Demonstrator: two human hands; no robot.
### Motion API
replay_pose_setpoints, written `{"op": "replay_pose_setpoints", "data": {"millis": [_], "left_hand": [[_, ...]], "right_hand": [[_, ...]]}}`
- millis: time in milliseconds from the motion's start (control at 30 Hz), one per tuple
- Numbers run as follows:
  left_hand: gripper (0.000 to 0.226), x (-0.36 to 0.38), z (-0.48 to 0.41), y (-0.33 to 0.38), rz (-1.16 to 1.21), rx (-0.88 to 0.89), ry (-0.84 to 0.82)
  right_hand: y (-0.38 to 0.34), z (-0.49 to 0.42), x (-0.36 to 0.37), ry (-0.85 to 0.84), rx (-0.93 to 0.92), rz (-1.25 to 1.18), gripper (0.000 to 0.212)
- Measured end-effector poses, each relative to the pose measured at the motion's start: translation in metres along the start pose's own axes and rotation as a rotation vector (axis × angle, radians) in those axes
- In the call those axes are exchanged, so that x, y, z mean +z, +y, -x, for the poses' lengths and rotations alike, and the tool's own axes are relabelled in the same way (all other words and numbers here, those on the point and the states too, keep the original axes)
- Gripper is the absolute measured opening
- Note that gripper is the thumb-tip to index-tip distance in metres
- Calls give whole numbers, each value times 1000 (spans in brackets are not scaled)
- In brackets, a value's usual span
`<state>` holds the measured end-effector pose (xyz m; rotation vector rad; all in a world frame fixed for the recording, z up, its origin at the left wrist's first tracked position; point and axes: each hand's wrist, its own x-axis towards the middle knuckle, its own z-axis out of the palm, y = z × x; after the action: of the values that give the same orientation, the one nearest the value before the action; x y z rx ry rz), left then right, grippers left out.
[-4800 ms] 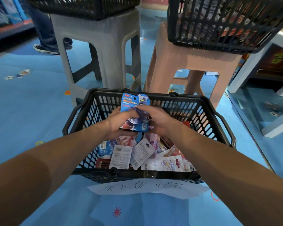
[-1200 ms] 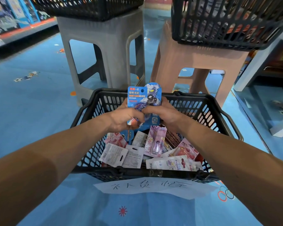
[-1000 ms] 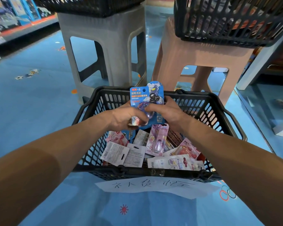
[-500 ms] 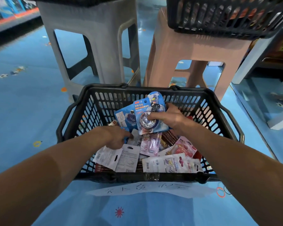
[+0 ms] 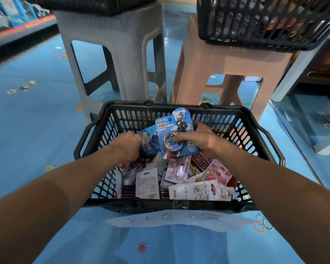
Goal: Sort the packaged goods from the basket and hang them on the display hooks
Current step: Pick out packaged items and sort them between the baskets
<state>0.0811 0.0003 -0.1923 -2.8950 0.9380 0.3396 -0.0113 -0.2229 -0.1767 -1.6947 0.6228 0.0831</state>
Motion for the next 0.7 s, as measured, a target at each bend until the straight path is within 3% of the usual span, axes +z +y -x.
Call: {"op": "replay_pose_setpoints", "data": {"millis": [167, 300, 433, 600, 700], "left_hand": [[32, -19, 5, -13, 137, 1, 123], [28, -30, 3, -21, 364, -3, 174], [19, -43, 2, -23, 532, 40, 262], [22, -52, 10, -4, 1114, 70, 238], [9, -54, 11, 4, 1449, -116, 222]], "right_hand": [[-13, 15, -4, -89, -2, -27, 86], [-23, 29, -4, -208, -8, -39, 51], [-28, 35, -5, -290, -2, -32, 61], [-35, 42, -2, -401, -33, -49, 64], [-38, 45, 1, -436, -52, -132, 60]]}}
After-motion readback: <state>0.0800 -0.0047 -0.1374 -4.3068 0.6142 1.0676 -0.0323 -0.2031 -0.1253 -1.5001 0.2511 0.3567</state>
